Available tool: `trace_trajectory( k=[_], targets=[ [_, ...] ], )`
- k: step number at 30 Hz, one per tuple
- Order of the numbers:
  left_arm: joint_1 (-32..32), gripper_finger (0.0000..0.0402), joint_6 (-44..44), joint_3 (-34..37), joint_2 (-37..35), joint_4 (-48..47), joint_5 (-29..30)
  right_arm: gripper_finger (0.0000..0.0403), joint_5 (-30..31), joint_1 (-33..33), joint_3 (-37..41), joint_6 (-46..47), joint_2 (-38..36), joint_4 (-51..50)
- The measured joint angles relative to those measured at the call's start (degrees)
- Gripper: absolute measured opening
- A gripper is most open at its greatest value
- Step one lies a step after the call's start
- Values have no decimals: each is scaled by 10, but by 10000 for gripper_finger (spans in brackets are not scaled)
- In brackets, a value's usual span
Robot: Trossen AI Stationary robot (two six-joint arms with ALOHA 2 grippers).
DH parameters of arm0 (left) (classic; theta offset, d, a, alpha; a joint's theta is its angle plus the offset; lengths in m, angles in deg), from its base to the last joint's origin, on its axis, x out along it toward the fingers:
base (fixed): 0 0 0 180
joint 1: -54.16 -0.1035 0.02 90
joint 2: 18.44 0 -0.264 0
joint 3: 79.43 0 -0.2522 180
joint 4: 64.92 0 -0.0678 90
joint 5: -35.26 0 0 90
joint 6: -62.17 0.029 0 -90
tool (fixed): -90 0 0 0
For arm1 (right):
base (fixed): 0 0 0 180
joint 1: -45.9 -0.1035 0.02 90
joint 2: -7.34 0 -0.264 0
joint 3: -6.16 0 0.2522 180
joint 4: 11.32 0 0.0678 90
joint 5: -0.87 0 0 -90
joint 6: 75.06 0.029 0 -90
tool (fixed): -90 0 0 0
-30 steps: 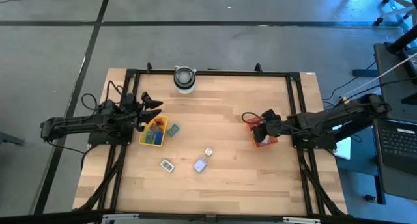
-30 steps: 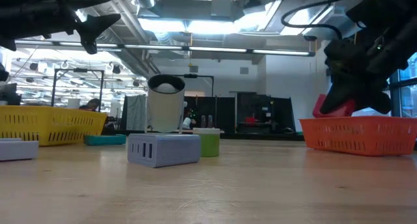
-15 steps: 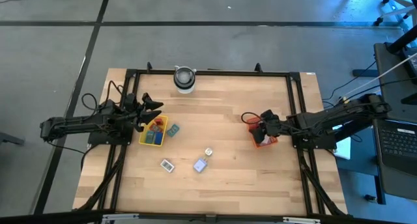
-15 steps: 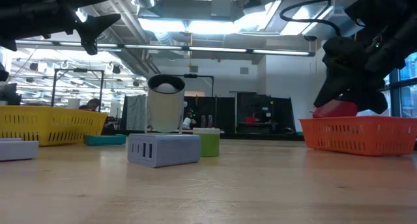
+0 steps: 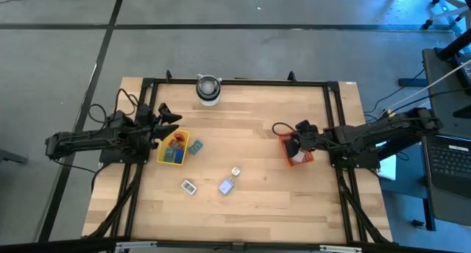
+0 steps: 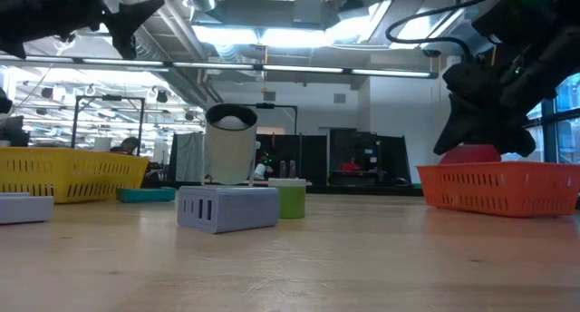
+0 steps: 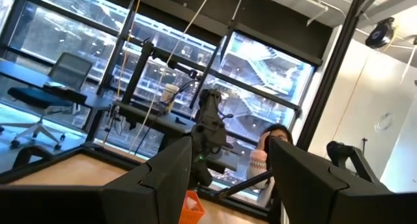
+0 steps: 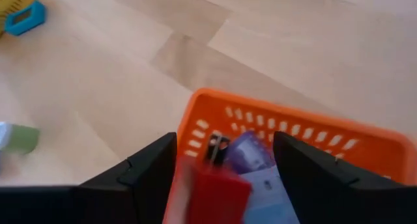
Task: Pick & Place Office items
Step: Put the red charger adapter into the orange basket
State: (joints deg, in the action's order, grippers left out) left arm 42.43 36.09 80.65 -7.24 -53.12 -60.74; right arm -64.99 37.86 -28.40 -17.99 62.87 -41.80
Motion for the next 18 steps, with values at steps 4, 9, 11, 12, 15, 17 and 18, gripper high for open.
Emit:
trace_trajectory(
  k=[4,9,11,12,15,17,18],
  targets=[
    [0,203,1,-4,0,-7,0,255,3,13,0,-15,0,-7],
    [0,203,0,-4,0,-12,1,255,3,26,0,-25,-1,-9],
    [0,203,0,-4,0,-11,4,255,3,30,0,-29,-2,-11],
    [0,203,0,-4,0,-11,5,255,3,33,0,-32,-3,-11],
    [0,203,2,-4,0,-11,9,255,5,43,-4,-45,-9,-19],
    [0,203,3,-4,0,-11,10,255,5,49,-19,-58,-14,-34],
    [0,203,3,-4,0,-11,10,255,6,52,-30,-67,-16,-43]
  ],
)
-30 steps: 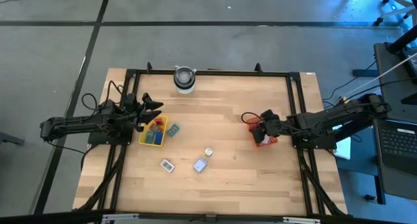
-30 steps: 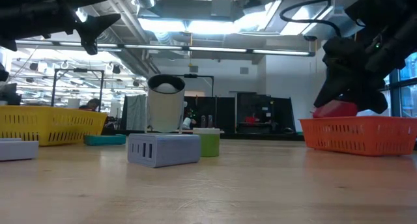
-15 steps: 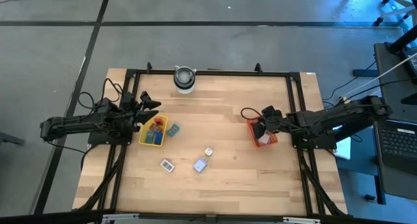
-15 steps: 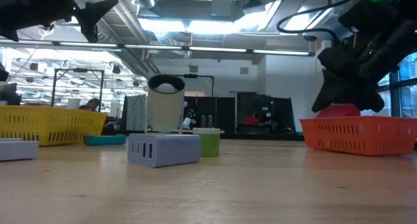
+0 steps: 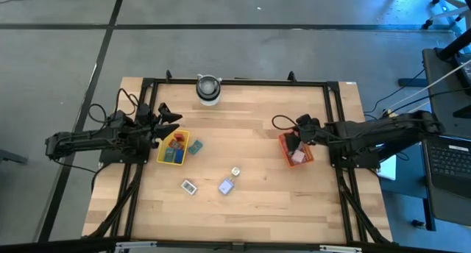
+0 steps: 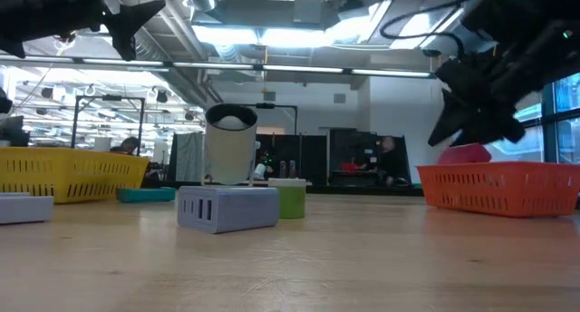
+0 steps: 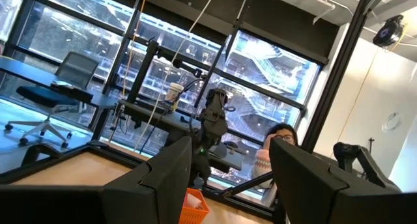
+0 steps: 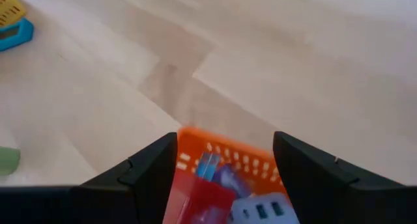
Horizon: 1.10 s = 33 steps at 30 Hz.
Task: Pick & Place Office items
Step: Put the red charger adapter into the orange basket, then put the green charger adapter into the orange basket
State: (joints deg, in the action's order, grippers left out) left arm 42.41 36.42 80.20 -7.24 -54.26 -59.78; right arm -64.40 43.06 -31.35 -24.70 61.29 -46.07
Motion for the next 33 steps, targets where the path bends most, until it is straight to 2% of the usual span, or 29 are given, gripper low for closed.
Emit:
trace_trajectory(
  k=[7,18,23,27,30,33],
  targets=[
    [0,203,4,0,0,-2,-2,255,38,3,-71,-61,-2,-62],
    [0,203,10,0,0,-3,-6,255,43,20,-122,-156,-2,-43],
    [0,203,-13,-1,2,-10,-7,255,-1,19,-131,-197,-2,2],
    [0,203,-21,-4,18,-13,-31,255,-56,11,-131,-237,3,91],
    [0,203,-20,-29,38,-17,-37,255,-72,5,-131,-268,5,156],
    [0,203,6,-71,55,-61,-37,255,-91,5,-131,-286,5,180]
  ],
)
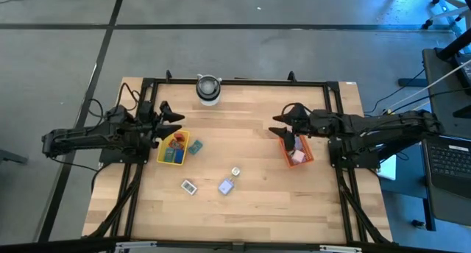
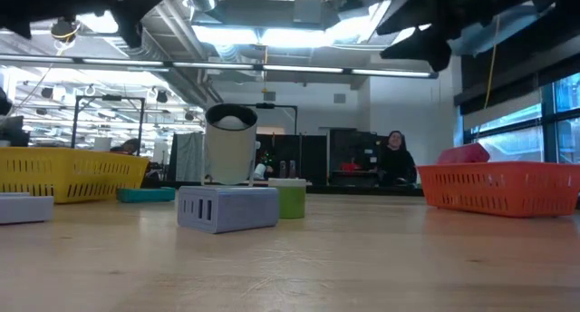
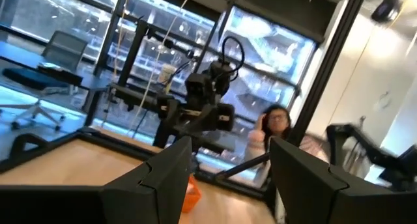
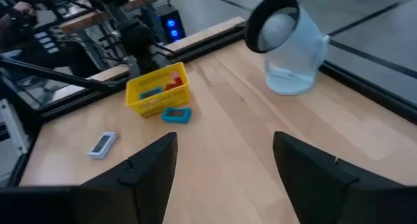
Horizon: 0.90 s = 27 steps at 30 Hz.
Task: Pick & Place Office items
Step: Put the green charger adapter into the orange basket
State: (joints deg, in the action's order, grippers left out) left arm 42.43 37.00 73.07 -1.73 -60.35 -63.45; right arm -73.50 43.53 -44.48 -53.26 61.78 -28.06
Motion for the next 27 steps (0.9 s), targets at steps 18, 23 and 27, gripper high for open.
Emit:
trace_trajectory(
  k=[18,23,27],
  targets=[
    [1,202,40,-54,42,-125,34,256,-71,-7,0,41,68,-1],
    [1,203,40,-54,49,-127,23,256,-76,-35,0,68,144,27],
    [1,202,39,-54,49,-127,5,256,-89,-60,0,103,201,74]
  ],
)
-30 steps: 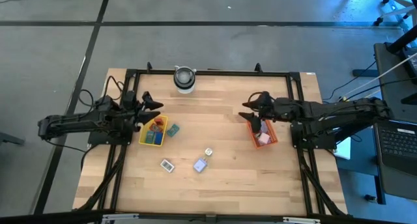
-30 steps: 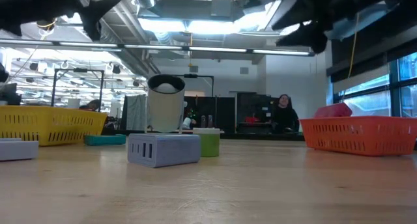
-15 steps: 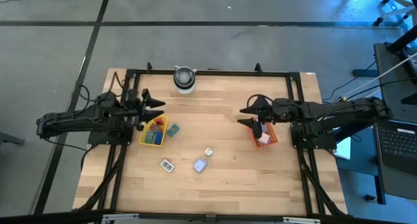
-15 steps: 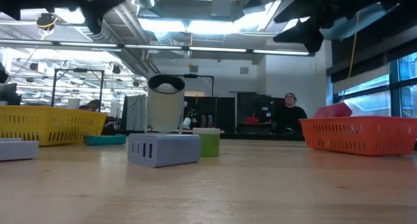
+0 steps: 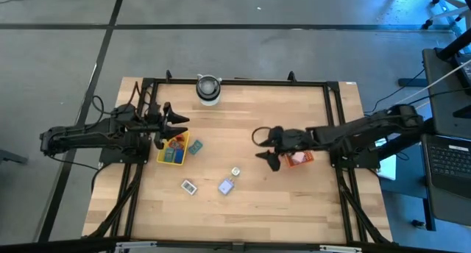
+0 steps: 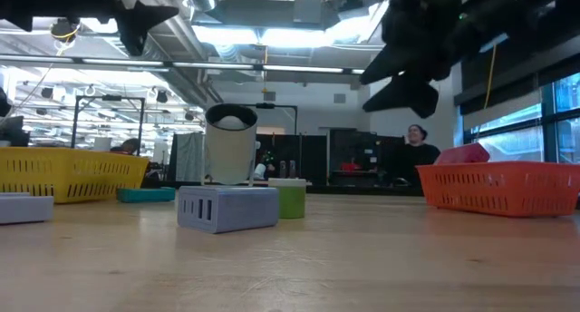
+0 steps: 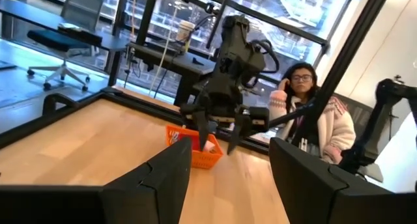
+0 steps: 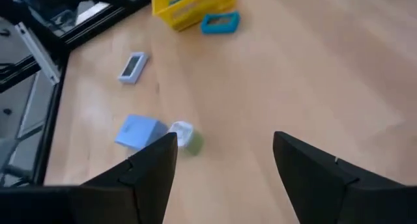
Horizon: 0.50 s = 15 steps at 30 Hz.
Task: Pick & Place Office items
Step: Put the green charger adapter into the orange basket
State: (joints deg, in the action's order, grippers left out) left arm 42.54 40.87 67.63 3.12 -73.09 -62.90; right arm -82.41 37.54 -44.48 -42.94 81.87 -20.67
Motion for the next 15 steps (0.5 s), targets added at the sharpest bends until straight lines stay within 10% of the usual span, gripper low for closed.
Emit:
trace_trajectory(
  k=[15],
  targets=[
    [0,205,-20,0,32,-15,-4,256,-17,-62,-126,-10,228,43]
  ],
)
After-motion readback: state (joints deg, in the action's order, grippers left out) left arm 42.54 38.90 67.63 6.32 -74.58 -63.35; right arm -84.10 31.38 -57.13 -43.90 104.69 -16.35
